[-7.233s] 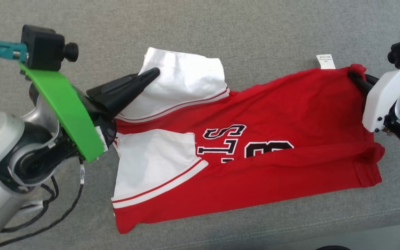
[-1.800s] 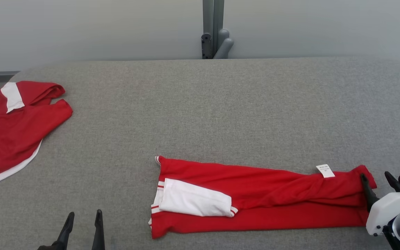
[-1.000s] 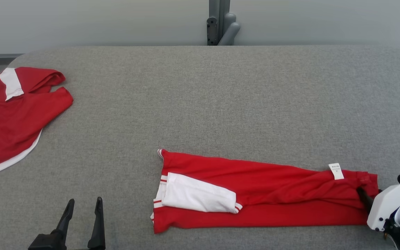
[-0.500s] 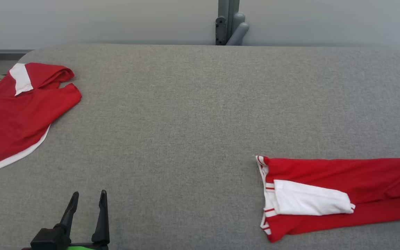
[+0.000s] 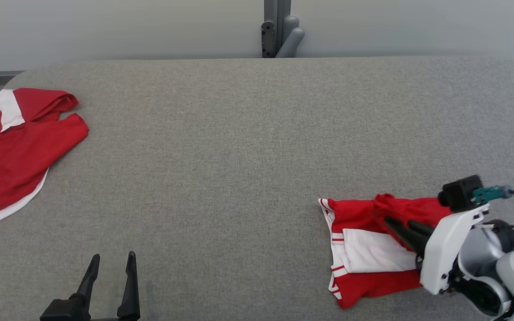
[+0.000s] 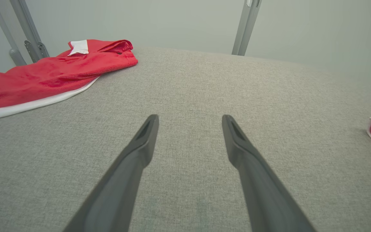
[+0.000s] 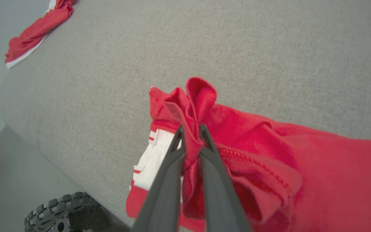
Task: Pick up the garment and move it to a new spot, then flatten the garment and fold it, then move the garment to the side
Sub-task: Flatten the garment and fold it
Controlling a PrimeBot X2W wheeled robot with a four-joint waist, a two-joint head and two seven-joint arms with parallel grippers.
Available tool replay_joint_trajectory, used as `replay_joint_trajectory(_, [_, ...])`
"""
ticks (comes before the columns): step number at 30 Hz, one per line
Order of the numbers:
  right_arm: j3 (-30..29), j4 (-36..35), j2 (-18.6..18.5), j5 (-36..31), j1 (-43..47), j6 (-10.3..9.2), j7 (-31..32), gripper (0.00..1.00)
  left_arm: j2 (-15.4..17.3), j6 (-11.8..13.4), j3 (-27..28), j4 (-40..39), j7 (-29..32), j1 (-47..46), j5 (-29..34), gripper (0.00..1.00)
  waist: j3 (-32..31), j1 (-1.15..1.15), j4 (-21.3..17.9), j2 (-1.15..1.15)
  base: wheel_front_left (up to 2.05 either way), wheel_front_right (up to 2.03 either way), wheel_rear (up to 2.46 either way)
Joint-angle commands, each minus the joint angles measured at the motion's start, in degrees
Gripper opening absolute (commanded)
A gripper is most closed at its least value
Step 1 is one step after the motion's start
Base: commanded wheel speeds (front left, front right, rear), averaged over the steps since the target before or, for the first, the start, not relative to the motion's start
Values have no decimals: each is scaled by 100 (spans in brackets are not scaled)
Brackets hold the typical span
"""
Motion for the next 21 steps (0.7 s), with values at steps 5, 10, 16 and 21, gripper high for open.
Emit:
replay_joint_trajectory(5, [237,-91,663,-624,151,-6,0,0,135,-14,-1,111,0,-178,63,100,157,0,-111,0,0,0,0])
replay_joint_trajectory(10, [205,345,1110,-1119,-60,-5,-295,0,199,-14,10,220,0,-226,-5,100,194,0,-149,0,0,0,0])
replay_joint_trajectory(16, [265,699,1300,-1544,-258,-5,-517,0,191,-14,-47,312,0,-247,-33,100,206,0,-172,0,0,0,0])
replay_joint_trajectory(21, [552,748,1337,-1658,-353,-4,-545,43,143,-14,-92,333,0,-265,-31,100,198,0,-165,0,0,0,0])
